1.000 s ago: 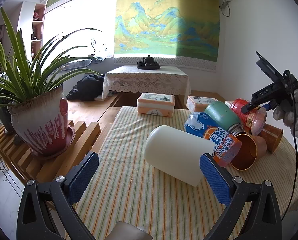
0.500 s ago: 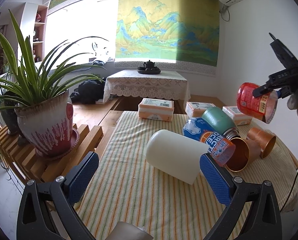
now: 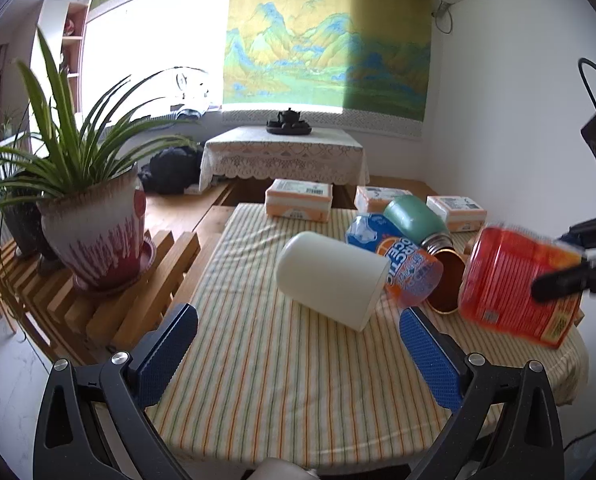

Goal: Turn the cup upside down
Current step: 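Lift the red tub with the right gripper toward the left gripper, then close the left gripper on the red tub while the right gripper releases it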

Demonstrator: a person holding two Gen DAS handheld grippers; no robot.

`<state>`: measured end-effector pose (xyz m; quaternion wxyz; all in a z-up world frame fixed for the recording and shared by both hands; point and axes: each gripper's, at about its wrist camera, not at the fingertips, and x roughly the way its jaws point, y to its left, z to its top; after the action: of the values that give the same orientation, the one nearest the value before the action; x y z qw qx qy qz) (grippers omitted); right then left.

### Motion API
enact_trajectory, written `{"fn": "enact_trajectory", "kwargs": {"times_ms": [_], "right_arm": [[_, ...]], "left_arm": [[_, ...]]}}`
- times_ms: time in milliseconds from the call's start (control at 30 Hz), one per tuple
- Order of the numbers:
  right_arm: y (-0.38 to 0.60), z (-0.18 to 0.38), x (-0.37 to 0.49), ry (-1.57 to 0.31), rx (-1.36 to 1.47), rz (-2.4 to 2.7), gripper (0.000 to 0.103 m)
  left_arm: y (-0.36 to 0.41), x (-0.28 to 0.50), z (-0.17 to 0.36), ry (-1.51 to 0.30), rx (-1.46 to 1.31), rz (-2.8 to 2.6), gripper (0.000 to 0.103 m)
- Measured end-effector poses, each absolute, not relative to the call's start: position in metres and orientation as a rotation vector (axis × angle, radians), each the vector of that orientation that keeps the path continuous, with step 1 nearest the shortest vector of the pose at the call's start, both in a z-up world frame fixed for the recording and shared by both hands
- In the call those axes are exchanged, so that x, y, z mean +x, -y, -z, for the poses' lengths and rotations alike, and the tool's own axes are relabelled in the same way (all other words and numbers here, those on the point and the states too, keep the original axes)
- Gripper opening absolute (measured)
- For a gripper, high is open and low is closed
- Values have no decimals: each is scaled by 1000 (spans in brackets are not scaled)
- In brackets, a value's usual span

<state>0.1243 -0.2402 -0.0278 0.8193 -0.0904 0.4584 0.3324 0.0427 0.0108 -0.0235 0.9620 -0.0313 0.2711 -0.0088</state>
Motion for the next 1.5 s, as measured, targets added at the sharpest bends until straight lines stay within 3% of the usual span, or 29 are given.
{"fn": "enact_trajectory", "kwargs": {"times_ms": [500,1267,1500], "right_arm": [[202,85,125,-958,-407,-841,77],[272,62,98,-823,-190,-750,77],[306,53,59,-774,-200,-516,77]], "left_arm": [[-18,40,40,-673,-149,11,102],[49,70,37,-841,-264,198,102],[84,84,36,-939,-312,269,102]]}}
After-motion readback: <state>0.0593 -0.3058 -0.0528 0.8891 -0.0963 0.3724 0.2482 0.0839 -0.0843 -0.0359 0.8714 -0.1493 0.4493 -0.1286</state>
